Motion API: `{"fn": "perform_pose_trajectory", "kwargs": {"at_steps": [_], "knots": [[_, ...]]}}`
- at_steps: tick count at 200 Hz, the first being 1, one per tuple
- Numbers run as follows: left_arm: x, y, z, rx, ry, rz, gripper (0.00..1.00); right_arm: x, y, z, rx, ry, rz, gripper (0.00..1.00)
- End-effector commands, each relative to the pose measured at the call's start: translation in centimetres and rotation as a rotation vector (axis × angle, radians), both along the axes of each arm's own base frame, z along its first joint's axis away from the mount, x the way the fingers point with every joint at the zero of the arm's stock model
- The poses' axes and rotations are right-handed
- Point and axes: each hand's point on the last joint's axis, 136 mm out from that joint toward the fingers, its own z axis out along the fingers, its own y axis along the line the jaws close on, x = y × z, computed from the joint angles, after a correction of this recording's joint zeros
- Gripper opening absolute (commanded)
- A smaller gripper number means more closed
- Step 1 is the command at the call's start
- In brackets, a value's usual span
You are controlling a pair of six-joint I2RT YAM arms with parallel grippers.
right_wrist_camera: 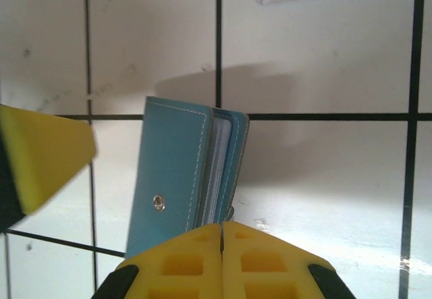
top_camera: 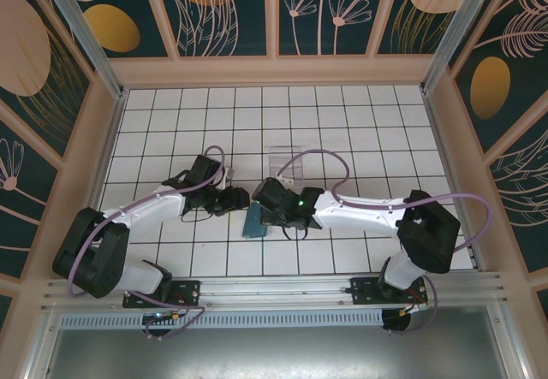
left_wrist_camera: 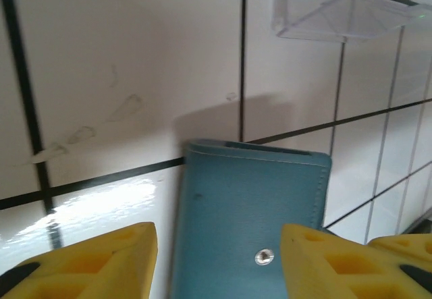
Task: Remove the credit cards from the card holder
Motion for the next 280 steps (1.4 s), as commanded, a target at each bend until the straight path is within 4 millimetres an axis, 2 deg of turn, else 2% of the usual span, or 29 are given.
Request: {"fn": "perform_pose_trajectory", "kwargs": {"at_steps": [1, 39, 66, 126, 217, 241, 280], "knots": [[0.1, -1.2, 1.4, -0.073, -0.015, -0.011, 0.54, 1.5, 0.5, 2.8, 0.073, -0.091, -0.028, 0.00], [-0.3, -1.7, 1.7, -0.095, -0.016, -0.025, 0.60, 1.9, 0.7, 4.0, 0.151, -0.110, -0.023, 0.00], [-0.5, -1.7, 1.2, -0.087, -0.008, -0.029, 0.61, 1.9, 0.7, 4.0, 0.162, -0.104, -0.022, 0.00], [-0.5, -0.4, -0.2, 0.012, 0.006, -0.010, 0.48, 1.8, -0.3, 2.8, 0.125, -0.078, -0.043, 0.00], [-1.0, 0.1, -0.8, 0.037, 0.025, -0.009, 0.21, 2.5, -4.2, -0.7, 0.040, -0.038, -0.107, 0.00], [-1.2, 0.1, -1.0, 0.034, 0.030, -0.010, 0.17, 2.7, -4.7, -0.8, 0.036, -0.045, -0.111, 0.00], [-2.0, -0.1, -1.6, 0.013, 0.055, -0.017, 0.15, 3.2, -5.3, -1.5, 0.018, -0.039, -0.111, 0.00]]}}
